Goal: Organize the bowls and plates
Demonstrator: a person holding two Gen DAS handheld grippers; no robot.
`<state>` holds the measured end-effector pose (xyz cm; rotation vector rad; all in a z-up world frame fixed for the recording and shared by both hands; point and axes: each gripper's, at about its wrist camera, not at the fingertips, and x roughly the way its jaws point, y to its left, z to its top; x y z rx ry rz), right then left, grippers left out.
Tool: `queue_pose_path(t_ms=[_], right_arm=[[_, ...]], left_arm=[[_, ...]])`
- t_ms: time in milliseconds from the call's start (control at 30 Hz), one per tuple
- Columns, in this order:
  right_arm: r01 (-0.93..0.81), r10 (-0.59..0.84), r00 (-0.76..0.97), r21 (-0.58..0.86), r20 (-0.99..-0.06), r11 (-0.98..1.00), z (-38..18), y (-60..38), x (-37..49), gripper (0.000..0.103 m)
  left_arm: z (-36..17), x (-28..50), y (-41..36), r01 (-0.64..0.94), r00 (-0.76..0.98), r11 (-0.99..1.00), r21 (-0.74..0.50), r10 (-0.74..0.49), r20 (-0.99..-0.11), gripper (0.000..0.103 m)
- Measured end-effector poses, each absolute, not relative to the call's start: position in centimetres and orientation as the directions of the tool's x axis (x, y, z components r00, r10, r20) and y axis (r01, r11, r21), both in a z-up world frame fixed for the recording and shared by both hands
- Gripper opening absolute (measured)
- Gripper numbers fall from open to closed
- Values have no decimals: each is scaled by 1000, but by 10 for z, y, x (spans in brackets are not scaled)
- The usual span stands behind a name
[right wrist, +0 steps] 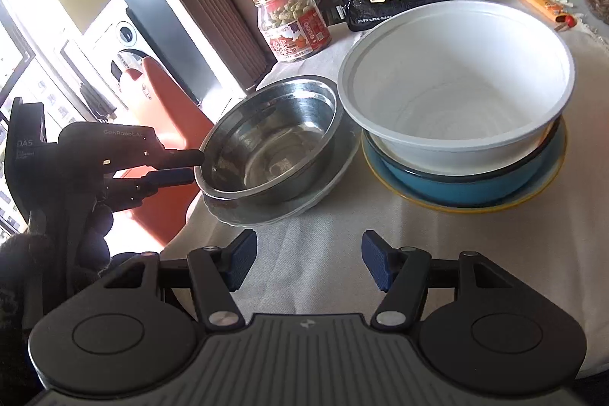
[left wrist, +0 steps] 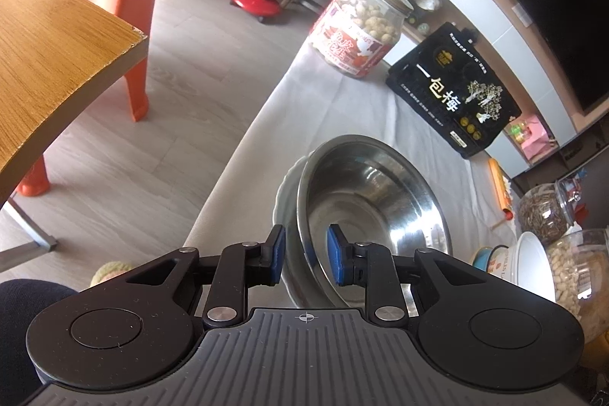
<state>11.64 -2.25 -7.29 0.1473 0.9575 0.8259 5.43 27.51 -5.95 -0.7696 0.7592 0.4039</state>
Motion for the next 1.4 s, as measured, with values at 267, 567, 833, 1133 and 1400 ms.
queue_pose_path(t_ms=[267, 567, 833, 1133, 1400], right_arm=[[-524, 645, 360, 425, -674, 738, -79, 24, 117, 62], [-488, 668, 253, 504, -700, 713, -101, 46, 135, 59], [-465, 665, 212, 524, -716, 713, -113, 60, 150, 51], [-663, 692, 196, 426, -695, 616, -93, 20, 137, 54], [-679, 569, 331, 229, -753, 698, -84, -75, 130, 55]], left_arm=[[-77, 69, 285, -592, 638, 674, -441, 58, -768, 37], [-94, 85, 290, -572, 625, 665, -481, -26, -780, 32], [-96, 97, 302, -577, 625, 660, -481, -22, -780, 29], [-58, 81, 281, -574, 650, 724, -383, 118, -751, 29], [-12, 114, 205, -223, 747, 837, -500, -183, -639, 29]])
